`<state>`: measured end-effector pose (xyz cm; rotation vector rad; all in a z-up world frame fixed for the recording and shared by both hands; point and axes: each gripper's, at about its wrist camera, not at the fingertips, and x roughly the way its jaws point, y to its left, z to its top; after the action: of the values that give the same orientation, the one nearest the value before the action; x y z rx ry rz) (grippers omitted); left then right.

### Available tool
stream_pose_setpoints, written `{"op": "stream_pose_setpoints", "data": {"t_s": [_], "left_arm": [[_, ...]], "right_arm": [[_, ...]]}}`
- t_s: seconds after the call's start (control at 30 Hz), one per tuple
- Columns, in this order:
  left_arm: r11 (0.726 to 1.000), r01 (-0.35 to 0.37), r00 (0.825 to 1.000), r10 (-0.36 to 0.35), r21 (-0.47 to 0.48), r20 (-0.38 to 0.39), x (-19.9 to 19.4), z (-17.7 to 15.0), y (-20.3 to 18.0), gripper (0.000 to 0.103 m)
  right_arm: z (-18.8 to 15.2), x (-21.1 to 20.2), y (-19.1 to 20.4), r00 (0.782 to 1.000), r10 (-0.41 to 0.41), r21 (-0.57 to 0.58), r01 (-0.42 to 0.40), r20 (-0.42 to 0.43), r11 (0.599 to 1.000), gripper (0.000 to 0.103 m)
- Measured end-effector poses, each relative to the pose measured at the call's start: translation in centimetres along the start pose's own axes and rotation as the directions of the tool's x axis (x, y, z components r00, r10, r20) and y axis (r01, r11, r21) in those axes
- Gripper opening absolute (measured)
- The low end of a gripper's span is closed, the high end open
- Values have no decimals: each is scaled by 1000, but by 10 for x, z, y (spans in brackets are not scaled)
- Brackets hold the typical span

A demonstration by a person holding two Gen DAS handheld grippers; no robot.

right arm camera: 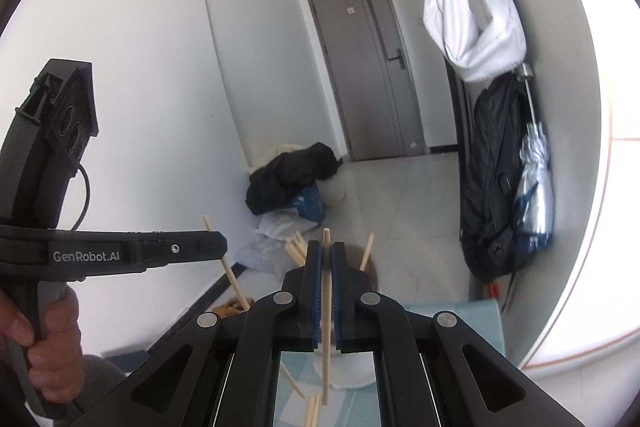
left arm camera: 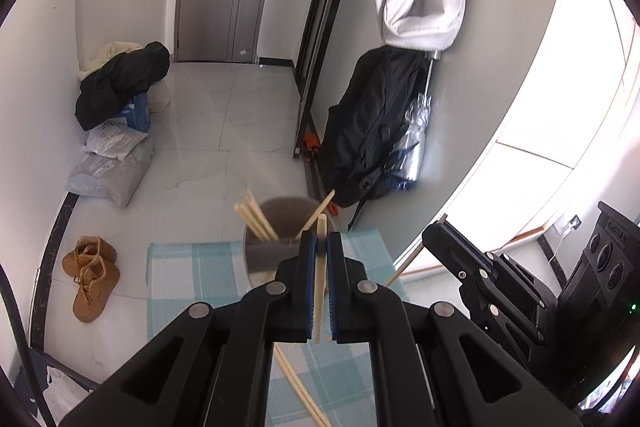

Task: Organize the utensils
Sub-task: 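Lower both chopsticks into the caddy and open both grippers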

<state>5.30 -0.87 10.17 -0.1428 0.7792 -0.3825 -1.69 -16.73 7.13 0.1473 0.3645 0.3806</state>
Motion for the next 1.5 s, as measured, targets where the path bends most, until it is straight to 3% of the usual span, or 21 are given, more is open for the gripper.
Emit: {"op": "stream_pose_setpoints", "data": {"t_s": [0.27,0.57,0.9,1.17,1.5], "left_arm": [[998,47,999,-47,-30,22,1,46,2,2],[998,29,998,-26,-64,54,12,81,22,2],[995,9,999,-5,-99,35,51,76,51,2],[996,34,998,-29,-80,61,64,72,59,2],[995,55,998,-54,-84,12,79,64,66,2]], "right_arm": [[61,13,-2,998,15,-31,-14,57,999,4],[108,43,-5,995,37,-72,-30,96,997,4],[108,91,-13,998,37,-101,-32,55,994,4],[89,114,-19,999,35,-116,-33,16,993,4],[63,132,-19,996,64,-127,-71,-57,989,5]]}}
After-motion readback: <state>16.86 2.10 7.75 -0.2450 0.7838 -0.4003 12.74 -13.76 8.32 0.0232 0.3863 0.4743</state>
